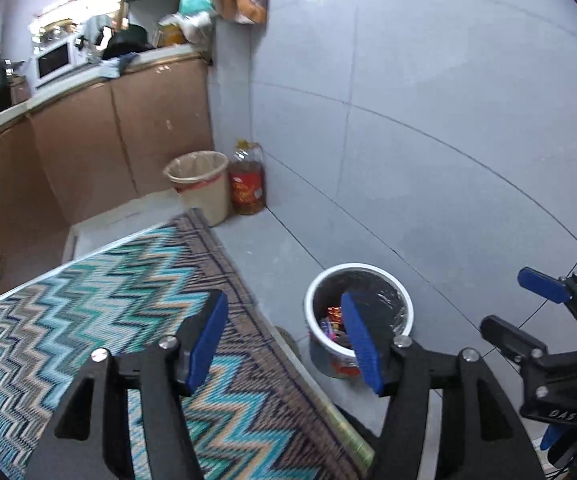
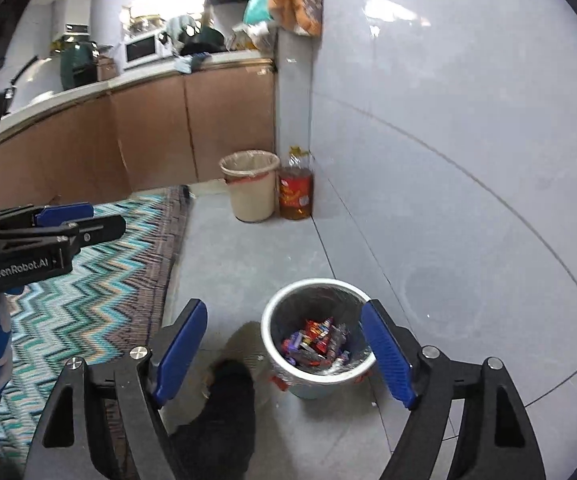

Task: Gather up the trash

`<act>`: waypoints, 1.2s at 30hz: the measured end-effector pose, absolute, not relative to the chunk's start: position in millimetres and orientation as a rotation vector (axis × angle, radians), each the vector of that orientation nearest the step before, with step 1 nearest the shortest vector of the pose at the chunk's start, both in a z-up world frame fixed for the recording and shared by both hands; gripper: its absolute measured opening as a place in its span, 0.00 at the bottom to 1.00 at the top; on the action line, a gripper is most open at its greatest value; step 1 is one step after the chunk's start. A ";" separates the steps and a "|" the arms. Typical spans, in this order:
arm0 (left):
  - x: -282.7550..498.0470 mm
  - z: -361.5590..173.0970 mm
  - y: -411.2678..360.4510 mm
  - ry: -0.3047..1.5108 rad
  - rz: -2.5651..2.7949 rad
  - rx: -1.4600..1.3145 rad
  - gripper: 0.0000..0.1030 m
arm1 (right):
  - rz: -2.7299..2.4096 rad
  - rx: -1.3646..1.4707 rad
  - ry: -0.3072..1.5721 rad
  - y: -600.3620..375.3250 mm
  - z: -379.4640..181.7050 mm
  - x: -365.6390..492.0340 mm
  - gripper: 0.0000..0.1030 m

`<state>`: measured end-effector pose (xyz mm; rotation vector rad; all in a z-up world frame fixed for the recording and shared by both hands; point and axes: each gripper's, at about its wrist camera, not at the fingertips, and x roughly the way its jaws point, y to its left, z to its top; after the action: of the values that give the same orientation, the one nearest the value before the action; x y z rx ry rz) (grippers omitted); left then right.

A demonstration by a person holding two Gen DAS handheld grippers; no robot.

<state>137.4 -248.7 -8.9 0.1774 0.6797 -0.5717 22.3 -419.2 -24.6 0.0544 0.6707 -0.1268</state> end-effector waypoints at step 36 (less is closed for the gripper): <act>16.1 59.2 13.0 0.289 -0.060 0.039 0.92 | 0.082 -0.103 0.385 -212.3 61.3 -35.2 1.00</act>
<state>16.1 13.0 59.2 0.0388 0.2894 -0.0601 -35.2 -212.3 61.3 -0.1027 0.3849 0.0823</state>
